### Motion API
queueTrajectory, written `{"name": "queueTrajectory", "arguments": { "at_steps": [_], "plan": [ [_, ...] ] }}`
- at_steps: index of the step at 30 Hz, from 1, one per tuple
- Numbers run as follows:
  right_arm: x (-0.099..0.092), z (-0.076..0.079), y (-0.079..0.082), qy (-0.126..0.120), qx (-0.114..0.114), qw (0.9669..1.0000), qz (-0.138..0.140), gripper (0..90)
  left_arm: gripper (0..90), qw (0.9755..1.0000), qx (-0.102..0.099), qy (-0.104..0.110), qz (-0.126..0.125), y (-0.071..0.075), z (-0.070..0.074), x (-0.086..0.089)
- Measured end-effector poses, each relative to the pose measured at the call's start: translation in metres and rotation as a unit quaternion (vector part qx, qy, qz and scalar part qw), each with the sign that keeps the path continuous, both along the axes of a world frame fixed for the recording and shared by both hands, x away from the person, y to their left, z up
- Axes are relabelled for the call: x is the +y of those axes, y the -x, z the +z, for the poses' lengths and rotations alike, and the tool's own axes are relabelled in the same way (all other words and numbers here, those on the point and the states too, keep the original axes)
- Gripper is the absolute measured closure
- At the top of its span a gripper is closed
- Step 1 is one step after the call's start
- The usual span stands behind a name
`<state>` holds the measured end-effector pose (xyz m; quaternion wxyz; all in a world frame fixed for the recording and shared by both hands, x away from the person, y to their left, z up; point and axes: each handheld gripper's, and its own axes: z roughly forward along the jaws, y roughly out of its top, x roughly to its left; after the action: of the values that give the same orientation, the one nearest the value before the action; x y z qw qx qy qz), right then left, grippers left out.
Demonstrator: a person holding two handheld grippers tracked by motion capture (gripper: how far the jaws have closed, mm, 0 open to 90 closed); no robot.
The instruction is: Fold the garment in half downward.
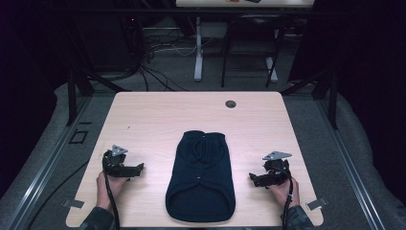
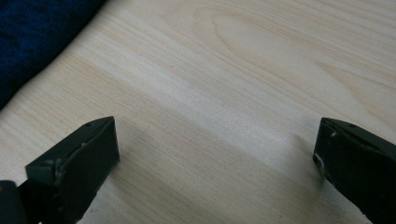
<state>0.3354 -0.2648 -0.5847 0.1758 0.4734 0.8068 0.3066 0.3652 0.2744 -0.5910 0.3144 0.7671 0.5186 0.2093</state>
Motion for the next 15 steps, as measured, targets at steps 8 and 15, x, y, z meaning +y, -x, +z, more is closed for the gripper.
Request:
{"name": "queueTrajectory", "arguments": {
  "at_steps": [8,15],
  "plan": [
    [0.002,0.000,0.000,0.002,0.003,1.0000,-0.005,0.0,0.0,1.0000,0.008,-0.003,-0.001,0.000,0.001,-0.001],
    [0.011,0.006,0.000,0.000,0.007,1.0000,0.006,0.0,0.2,0.9999,0.004,0.001,-0.012,-0.001,0.007,-0.006]
  ]
}}
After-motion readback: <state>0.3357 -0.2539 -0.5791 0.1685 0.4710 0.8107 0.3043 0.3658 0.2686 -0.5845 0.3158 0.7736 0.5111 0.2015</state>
